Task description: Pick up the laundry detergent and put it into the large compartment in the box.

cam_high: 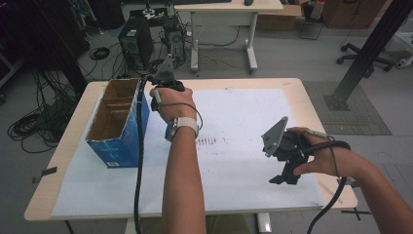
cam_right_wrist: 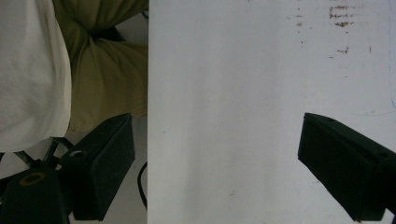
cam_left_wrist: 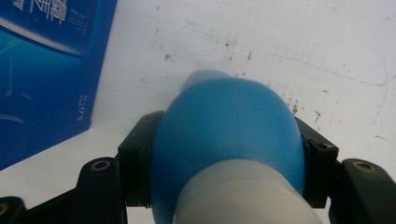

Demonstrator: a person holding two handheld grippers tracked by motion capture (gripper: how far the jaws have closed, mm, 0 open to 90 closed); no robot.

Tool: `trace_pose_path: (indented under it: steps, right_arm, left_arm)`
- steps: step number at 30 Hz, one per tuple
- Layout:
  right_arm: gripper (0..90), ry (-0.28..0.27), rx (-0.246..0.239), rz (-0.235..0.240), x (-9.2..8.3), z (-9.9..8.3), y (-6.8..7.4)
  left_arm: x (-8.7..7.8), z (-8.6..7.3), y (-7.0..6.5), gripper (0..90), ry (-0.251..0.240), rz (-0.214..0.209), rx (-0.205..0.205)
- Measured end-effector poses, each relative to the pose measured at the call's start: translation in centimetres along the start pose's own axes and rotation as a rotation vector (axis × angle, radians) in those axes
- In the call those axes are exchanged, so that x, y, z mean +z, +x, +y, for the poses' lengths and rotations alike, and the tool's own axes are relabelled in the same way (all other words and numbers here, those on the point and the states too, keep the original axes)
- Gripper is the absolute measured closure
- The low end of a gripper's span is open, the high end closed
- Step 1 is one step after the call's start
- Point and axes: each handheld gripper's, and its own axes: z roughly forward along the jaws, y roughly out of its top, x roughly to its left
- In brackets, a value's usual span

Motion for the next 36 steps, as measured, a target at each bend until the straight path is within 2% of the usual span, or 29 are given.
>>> trace_pose_path:
  steps: [9, 17, 30, 36]
  right_arm:
    - [11.4, 0.003, -0.010, 0.001, -0.1, 0.6, 0.1]
    - [11.4, 0.003, -0.014, 0.000, -0.1, 0.7, 0.1]
    - [11.4, 0.005, -0.015, -0.001, -0.1, 1.2, 0.2]
    - [11.4, 0.009, -0.025, -0.002, 0.0, 1.5, 0.2]
  left_arm:
    - [-1.1, 0.1, 0.0, 37.2, -0.003, -0.012, 0.015]
    - [-2.7, 0.2, 0.0, 37.2, -0.017, -0.021, 0.050]
    - [-6.4, 0.5, 0.4, 37.2, -0.050, -0.024, 0.096]
    - [-7.8, 0.6, 0.8, 37.2, -0.042, -0.017, 0.132]
